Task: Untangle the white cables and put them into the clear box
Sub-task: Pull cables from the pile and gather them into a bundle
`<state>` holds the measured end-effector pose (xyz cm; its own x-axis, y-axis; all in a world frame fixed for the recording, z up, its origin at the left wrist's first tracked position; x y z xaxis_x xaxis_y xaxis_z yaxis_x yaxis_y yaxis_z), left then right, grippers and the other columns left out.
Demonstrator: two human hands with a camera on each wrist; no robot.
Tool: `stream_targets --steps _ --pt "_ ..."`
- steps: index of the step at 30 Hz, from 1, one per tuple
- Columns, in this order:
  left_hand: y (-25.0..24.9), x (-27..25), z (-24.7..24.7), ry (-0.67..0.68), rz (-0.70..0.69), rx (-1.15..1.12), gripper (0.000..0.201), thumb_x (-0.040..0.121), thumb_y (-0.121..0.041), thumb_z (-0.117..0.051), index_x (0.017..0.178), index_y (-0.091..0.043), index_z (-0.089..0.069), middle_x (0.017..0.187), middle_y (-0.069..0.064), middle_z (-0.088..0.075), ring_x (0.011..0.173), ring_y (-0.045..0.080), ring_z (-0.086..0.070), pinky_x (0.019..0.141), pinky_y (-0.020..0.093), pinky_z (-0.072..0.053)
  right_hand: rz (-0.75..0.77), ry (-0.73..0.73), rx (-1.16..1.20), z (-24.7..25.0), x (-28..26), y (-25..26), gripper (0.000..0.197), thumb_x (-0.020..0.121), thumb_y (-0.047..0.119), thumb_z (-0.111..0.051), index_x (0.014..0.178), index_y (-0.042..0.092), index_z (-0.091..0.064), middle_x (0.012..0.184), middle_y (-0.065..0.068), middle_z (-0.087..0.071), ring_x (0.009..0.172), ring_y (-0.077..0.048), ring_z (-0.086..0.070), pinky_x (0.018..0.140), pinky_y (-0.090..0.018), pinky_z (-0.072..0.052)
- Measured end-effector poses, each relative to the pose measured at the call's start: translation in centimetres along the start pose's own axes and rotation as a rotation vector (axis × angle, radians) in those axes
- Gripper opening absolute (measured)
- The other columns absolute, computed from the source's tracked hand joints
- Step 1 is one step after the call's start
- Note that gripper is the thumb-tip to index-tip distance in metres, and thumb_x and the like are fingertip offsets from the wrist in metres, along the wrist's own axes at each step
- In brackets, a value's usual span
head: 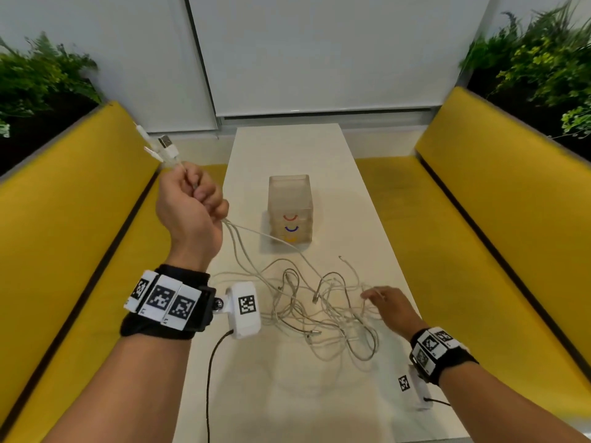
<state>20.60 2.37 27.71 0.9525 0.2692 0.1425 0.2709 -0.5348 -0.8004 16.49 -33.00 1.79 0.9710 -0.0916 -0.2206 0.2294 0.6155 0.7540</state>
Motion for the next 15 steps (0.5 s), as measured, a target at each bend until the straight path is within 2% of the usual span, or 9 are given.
stream_targets --steps 2,4,6,8,10,13,15 --pt "0.8 0.0 0.6 -0.029 0.011 0.039 0.031 0.097 -0.016 -0.034 0.067 -0.022 -0.038 0.056 -0.005 -0.025 0.049 0.011 -0.018 0.042 0.025 -0.016 0.057 -0.038 0.007 1.8 0.0 2.0 0.025 0.104 0.018 -0.052 0.105 0.01 -0.076 0.107 -0.001 -0.069 0.106 -0.018 -0.061 0.087 -0.028 -0.041" --pt "2.2 -0.2 0.8 -0.04 0.025 0.079 0.031 0.099 -0.014 -0.037 0.069 -0.021 -0.041 0.056 -0.005 -0.028 0.048 0.011 -0.021 0.041 0.024 -0.019 0.103 -0.025 0.001 3.4 0.0 4.4 0.021 0.102 0.023 -0.056 0.096 0.014 -0.074 0.099 0.004 -0.07 0.101 -0.018 -0.063 0.08 -0.029 -0.043" --pt "3.5 -0.5 0.9 -0.032 0.034 0.123 0.031 0.101 -0.014 -0.038 0.071 -0.02 -0.043 0.057 -0.004 -0.029 0.048 0.01 -0.023 0.041 0.023 -0.019 0.118 0.016 0.067 5.0 -0.4 7.1 0.019 0.1 0.02 -0.059 0.085 0.014 -0.071 0.089 0.001 -0.07 0.091 -0.018 -0.064 0.07 -0.025 -0.045" --pt "4.5 -0.8 1.0 -0.023 0.052 0.171 0.032 0.103 -0.014 -0.037 0.072 -0.019 -0.043 0.057 -0.004 -0.029 0.048 0.01 -0.022 0.041 0.023 -0.016 0.156 -0.002 0.177 7.1 -1.2 10.1 0.021 0.1 0.018 -0.058 0.086 0.011 -0.071 0.089 -0.009 -0.072 0.079 -0.018 -0.063 0.061 -0.026 -0.046" --pt "4.9 -0.9 1.3 -0.023 0.07 0.197 0.033 0.104 -0.015 -0.037 0.072 -0.019 -0.043 0.057 -0.003 -0.028 0.047 0.009 -0.021 0.042 0.024 -0.014 0.25 -0.073 0.286 10.0 -2.6 13.7 0.021 0.101 0.02 -0.057 0.089 0.011 -0.072 0.086 -0.012 -0.072 0.07 -0.018 -0.061 0.056 -0.029 -0.046" --pt "4.7 -0.8 1.9 -0.039 0.076 0.206 0.033 0.104 -0.014 -0.037 0.072 -0.019 -0.043 0.057 -0.004 -0.028 0.046 0.009 -0.02 0.043 0.023 -0.013 0.435 -0.196 0.458 14.8 -5.1 18.8 0.02 0.103 0.023 -0.055 0.095 0.011 -0.069 0.073 -0.008 -0.066 0.056 -0.019 -0.056 0.049 -0.029 -0.048" --pt "4.5 -0.8 1.9 -0.044 0.077 0.202 0.033 0.102 -0.012 -0.038 0.071 -0.019 -0.043 0.056 -0.004 -0.028 0.047 0.009 -0.02 0.043 0.024 -0.012 0.552 -0.221 0.586 17.4 -7.0 21.6 0.02 0.104 0.025 -0.053 0.099 0.01 -0.065 0.069 -0.006 -0.063 0.051 -0.018 -0.055 0.047 -0.029 -0.05"
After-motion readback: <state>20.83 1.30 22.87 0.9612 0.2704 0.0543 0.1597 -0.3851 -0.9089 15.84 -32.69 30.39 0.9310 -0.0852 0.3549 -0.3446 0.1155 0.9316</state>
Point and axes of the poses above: each hand's wrist, its own x-axis towards the middle knuckle, its own z-axis out of the back of the hand, y = z × x, the point moved 7 cm from there along x, towards the middle knuckle
